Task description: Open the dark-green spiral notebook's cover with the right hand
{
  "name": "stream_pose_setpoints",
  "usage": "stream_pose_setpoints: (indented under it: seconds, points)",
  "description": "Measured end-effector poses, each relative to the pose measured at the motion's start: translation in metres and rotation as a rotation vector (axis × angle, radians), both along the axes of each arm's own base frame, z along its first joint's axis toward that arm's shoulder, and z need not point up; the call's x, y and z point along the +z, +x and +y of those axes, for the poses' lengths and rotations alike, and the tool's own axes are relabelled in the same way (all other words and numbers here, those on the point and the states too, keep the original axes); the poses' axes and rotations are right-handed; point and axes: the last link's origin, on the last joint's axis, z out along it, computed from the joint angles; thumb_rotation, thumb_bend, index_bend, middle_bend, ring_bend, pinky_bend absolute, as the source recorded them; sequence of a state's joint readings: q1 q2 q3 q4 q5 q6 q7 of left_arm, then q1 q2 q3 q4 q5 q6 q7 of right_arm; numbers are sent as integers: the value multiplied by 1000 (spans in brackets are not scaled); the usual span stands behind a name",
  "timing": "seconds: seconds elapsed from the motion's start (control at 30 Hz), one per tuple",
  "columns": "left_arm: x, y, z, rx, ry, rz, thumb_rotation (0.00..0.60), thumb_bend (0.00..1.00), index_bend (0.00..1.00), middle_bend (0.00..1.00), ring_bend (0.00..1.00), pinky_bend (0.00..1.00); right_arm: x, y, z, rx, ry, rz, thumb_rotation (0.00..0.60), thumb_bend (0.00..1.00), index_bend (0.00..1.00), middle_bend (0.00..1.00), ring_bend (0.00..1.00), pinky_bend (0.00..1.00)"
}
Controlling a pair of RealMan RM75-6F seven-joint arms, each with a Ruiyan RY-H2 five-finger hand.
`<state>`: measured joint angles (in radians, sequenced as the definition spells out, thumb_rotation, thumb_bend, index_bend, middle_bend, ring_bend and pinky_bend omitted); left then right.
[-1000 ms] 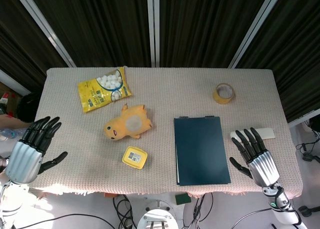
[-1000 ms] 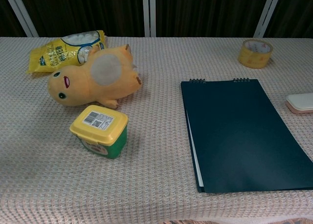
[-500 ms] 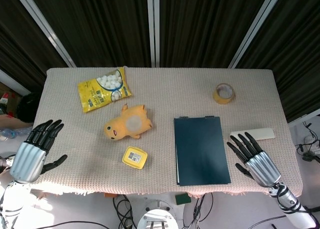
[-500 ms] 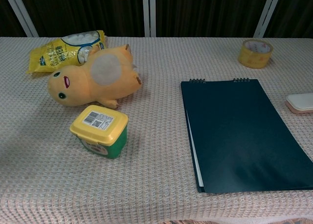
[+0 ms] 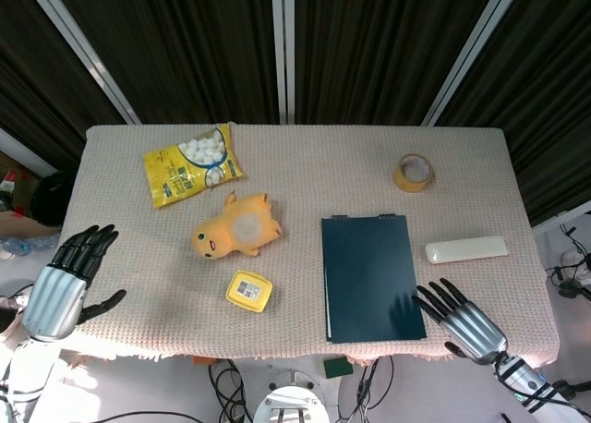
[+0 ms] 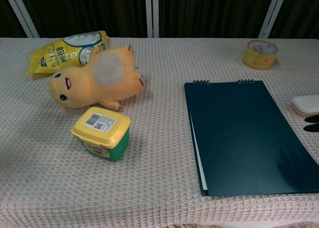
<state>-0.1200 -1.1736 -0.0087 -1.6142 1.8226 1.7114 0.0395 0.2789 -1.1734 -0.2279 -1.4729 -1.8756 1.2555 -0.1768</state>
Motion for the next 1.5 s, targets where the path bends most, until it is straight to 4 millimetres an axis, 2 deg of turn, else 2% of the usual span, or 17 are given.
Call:
stream_pose_setpoints:
  seconds: [0.13, 0.3, 0.53, 0.7, 1.3, 1.5]
  points:
    - [-3, -3, -8, -2, -10, -13, 600, 97, 50, 87, 90, 187, -10, 5, 4, 37, 17, 24, 600, 147, 56, 0, 0, 0]
    - [-3, -7, -14, -1, -10, -12, 600, 98, 51, 87, 90, 187, -18, 5, 6, 55, 4, 8, 600, 146, 112, 0, 0, 0]
    - [0, -7, -9, 10, 3, 6, 600, 98, 51, 87, 90, 187, -26, 2, 0, 55, 3, -19, 600, 157, 160, 0, 0, 0]
    - [-1, -7, -8, 9, 3, 6, 600, 98, 50, 87, 90, 187, -29, 5, -6, 73, 3, -39, 600, 181, 242, 0, 0, 0]
    - [-2, -14, -6, 0, 13, -4, 600, 98, 47, 87, 90, 187, -39, 8, -13, 94, 5, -26, 600, 236, 303, 0, 0, 0]
    - [2, -15, -6, 3, 51, -29, 600, 98, 48, 87, 90, 186, -42, 10, -14, 97, 10, -15, 600, 287, 370, 0, 0, 0]
